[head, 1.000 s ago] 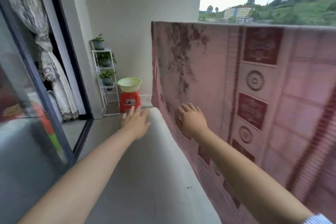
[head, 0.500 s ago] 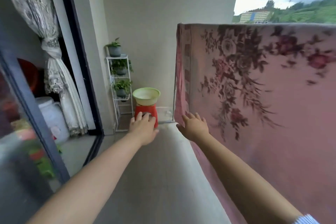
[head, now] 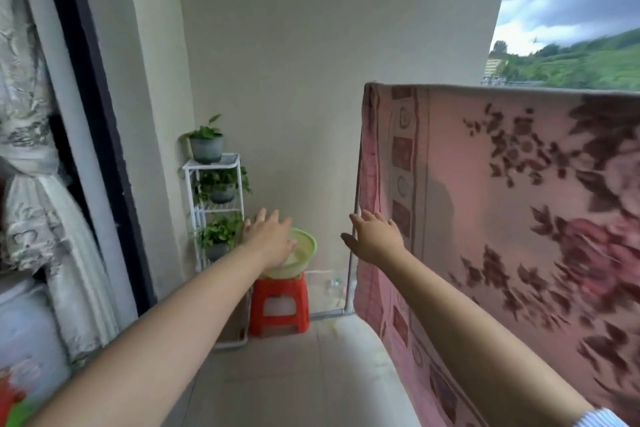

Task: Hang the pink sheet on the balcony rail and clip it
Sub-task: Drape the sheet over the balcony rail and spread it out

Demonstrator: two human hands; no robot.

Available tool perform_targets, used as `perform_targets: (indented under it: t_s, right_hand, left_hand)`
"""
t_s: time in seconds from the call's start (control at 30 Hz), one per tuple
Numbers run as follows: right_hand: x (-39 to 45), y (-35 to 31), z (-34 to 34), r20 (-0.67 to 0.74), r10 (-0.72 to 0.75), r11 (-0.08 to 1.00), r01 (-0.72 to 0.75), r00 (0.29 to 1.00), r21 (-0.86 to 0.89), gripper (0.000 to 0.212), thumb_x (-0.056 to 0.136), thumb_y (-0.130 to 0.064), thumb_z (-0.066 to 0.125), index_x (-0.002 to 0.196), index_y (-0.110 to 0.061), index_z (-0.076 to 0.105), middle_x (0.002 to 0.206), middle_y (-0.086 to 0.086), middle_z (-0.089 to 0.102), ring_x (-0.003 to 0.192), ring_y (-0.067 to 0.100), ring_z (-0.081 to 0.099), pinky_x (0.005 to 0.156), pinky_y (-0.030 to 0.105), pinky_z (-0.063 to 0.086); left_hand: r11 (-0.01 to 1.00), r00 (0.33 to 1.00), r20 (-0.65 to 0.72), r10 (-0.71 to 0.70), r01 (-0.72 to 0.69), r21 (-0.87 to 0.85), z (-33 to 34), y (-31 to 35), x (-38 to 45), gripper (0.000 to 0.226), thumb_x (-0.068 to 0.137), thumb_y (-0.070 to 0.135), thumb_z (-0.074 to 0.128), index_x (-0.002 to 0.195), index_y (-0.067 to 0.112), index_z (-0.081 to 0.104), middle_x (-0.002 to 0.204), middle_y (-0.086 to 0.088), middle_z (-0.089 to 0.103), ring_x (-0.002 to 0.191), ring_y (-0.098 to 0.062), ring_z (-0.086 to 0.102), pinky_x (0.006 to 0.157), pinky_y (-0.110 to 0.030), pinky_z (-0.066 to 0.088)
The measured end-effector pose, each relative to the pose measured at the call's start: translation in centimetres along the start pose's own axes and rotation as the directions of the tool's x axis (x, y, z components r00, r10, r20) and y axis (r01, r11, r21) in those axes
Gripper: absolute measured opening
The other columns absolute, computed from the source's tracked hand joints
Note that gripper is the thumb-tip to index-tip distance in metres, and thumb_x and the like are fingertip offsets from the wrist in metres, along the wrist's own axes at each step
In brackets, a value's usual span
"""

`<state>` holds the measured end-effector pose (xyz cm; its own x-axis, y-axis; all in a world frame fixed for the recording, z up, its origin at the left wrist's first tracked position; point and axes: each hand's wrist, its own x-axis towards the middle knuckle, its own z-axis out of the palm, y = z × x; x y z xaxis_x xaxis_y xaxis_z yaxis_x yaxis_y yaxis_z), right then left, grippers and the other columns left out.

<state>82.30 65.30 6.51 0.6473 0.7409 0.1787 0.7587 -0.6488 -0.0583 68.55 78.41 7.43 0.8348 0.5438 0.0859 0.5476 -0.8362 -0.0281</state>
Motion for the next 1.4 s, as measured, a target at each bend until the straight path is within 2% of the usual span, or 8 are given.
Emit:
perform_targets:
  t_s: [0.27, 0.57, 0.97, 1.1, 1.17, 1.23, 1.3, 1.4]
  right_hand:
    - [24.8, 4.6, -1.8, -0.095, 0.119, 0.992, -0.123, 0.988, -0.034, 0.054, 0.09, -0.043, 0.039, 0.136, -0.016, 0.029, 0.146, 0.008, 0.032, 0.137, 0.029, 0.021, 0.113, 0.046, 0.021]
    - [46.3, 13.2, -4.1, -0.342, 0.096, 0.967, -0.17, 0.935, -0.192, 0.048, 0.089, -0.036, 0.043, 0.132, -0.016, 0.036, 0.135, 0.005, 0.046, 0.13, 0.024, 0.033, 0.111, 0.043, 0.027]
    - [67.7, 19.9, -7.1, -0.485, 0.076, 0.882, -0.286, 0.871, -0.375, 0.04, 0.089, -0.034, 0.041, 0.125, -0.016, 0.043, 0.133, 0.003, 0.047, 0.129, 0.023, 0.033, 0.113, 0.041, 0.019]
    - [73.0, 20.8, -6.8, -0.523, 0.19, 0.815, -0.431, 0.831, -0.387, 0.038, 0.089, -0.027, 0.04, 0.123, -0.013, 0.043, 0.127, 0.006, 0.051, 0.119, 0.027, 0.044, 0.105, 0.043, 0.03]
    - [73.3, 21.1, -7.0, -0.551, 0.216, 0.766, -0.49, 0.806, -0.417, 0.033, 0.088, -0.021, 0.045, 0.12, -0.012, 0.047, 0.118, 0.007, 0.057, 0.106, 0.028, 0.053, 0.091, 0.041, 0.042]
    - [74.2, 21.6, -6.9, -0.604, 0.204, 0.723, -0.535, 0.771, -0.438, 0.025, 0.083, -0.014, 0.056, 0.107, -0.011, 0.058, 0.101, 0.007, 0.066, 0.089, 0.028, 0.061, 0.075, 0.036, 0.049]
    - [74.6, 21.7, -7.2, -0.632, 0.196, 0.718, -0.549, 0.75, -0.428, 0.019, 0.083, -0.012, 0.057, 0.101, -0.011, 0.063, 0.094, 0.006, 0.069, 0.085, 0.027, 0.063, 0.072, 0.034, 0.05]
    - [74.8, 21.7, -8.0, -0.614, 0.243, 0.762, -0.54, 0.751, -0.358, 0.024, 0.09, -0.018, 0.049, 0.108, -0.012, 0.064, 0.104, 0.004, 0.069, 0.097, 0.027, 0.061, 0.084, 0.035, 0.048]
  left_hand:
    - [0.982, 0.985, -0.095, 0.142, -0.153, -0.112, -1.0, -4.3, 28.3, 0.049, 0.092, 0.039, 0.038, 0.132, 0.009, 0.038, 0.142, -0.013, 0.037, 0.133, -0.03, 0.032, 0.109, -0.043, 0.033]
    - [0.852, 0.939, -0.23, 0.257, -0.332, -0.405, -2.4, 1.2, 57.5, 0.044, 0.095, 0.031, 0.036, 0.131, 0.006, 0.04, 0.136, -0.017, 0.046, 0.125, -0.031, 0.044, 0.101, -0.037, 0.038]
    - [0.385, 0.94, -0.244, 0.238, -0.322, -0.865, -5.9, 9.2, 86.0, 0.047, 0.096, 0.032, 0.036, 0.133, 0.002, 0.038, 0.135, -0.016, 0.049, 0.12, -0.029, 0.048, 0.09, -0.03, 0.039]
    - [0.248, 0.897, -0.325, 0.299, -0.402, -0.881, -4.9, 10.7, 92.0, 0.033, 0.093, 0.032, 0.046, 0.1, 0.001, 0.056, 0.1, -0.018, 0.062, 0.087, -0.03, 0.056, 0.072, -0.033, 0.042]
    - [0.191, 0.867, -0.383, 0.318, -0.454, -0.87, -4.3, 10.6, 92.7, 0.023, 0.093, 0.024, 0.044, 0.081, 0.007, 0.053, 0.082, -0.01, 0.058, 0.076, -0.027, 0.053, 0.064, -0.031, 0.04]
    - [0.076, 0.826, -0.436, 0.358, -0.491, -0.868, -3.8, 10.2, 94.0, 0.025, 0.094, 0.014, 0.039, 0.071, 0.013, 0.048, 0.078, -0.008, 0.058, 0.075, -0.027, 0.056, 0.065, -0.035, 0.046]
    - [-0.016, 0.804, -0.45, 0.388, -0.482, -0.876, -4.0, 10.0, 95.0, 0.028, 0.095, 0.011, 0.035, 0.07, 0.017, 0.045, 0.086, -0.014, 0.062, 0.084, -0.031, 0.06, 0.076, -0.045, 0.052]
    - [-0.028, 0.743, -0.469, 0.478, -0.521, -0.853, -3.6, 9.7, 95.3, 0.014, 0.095, 0.023, 0.042, 0.086, 0.014, 0.049, 0.084, -0.005, 0.062, 0.079, -0.023, 0.062, 0.07, -0.033, 0.053]
